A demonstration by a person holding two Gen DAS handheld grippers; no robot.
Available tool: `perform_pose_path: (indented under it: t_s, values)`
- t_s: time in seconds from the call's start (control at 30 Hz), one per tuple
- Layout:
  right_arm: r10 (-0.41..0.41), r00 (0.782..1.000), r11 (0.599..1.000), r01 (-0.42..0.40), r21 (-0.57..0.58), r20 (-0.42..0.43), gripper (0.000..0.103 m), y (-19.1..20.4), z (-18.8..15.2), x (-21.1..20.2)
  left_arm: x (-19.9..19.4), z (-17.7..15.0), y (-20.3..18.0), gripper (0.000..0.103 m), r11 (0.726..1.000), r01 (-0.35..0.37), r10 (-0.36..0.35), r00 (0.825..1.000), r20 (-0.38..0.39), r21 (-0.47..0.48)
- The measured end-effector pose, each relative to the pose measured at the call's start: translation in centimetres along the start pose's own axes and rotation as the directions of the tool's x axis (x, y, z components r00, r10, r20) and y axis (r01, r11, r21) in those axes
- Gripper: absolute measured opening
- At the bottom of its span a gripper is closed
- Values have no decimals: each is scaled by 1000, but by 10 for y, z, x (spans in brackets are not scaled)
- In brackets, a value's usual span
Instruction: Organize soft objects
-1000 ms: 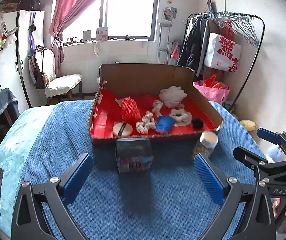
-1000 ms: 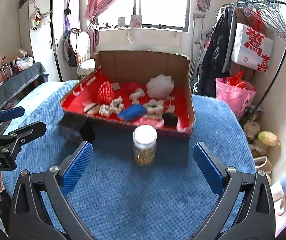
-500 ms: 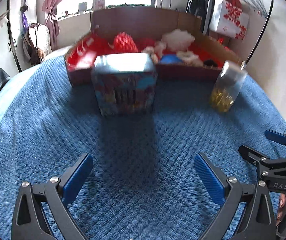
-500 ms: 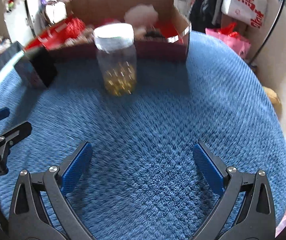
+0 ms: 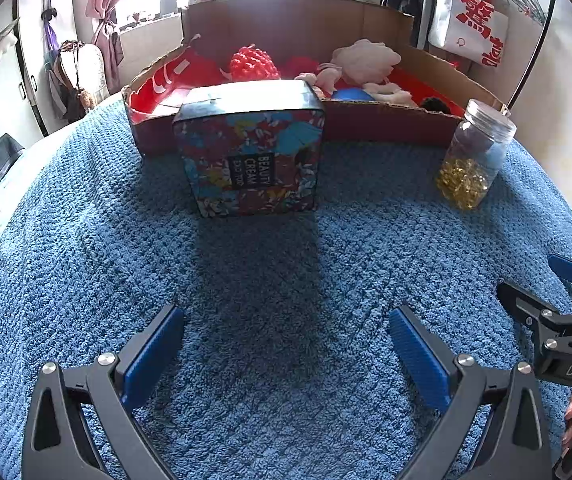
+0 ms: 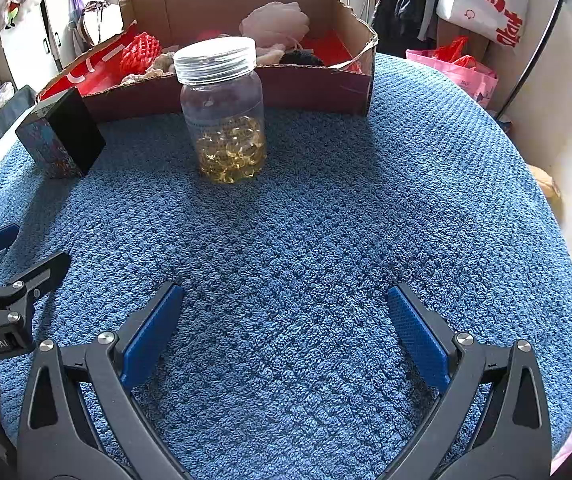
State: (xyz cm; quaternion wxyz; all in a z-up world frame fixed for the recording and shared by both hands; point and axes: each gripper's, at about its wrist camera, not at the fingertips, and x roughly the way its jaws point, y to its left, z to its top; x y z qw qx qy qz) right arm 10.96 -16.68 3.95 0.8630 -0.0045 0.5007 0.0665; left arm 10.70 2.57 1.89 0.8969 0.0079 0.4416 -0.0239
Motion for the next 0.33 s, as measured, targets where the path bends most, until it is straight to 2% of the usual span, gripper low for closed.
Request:
perform_pose_path:
  t_s: [0.33]
  values:
    - [-2, 1000, 1000, 2, -1, 0, 103, 1, 0, 0, 1, 1, 0, 103, 1000, -1, 1, 1000, 1, -1]
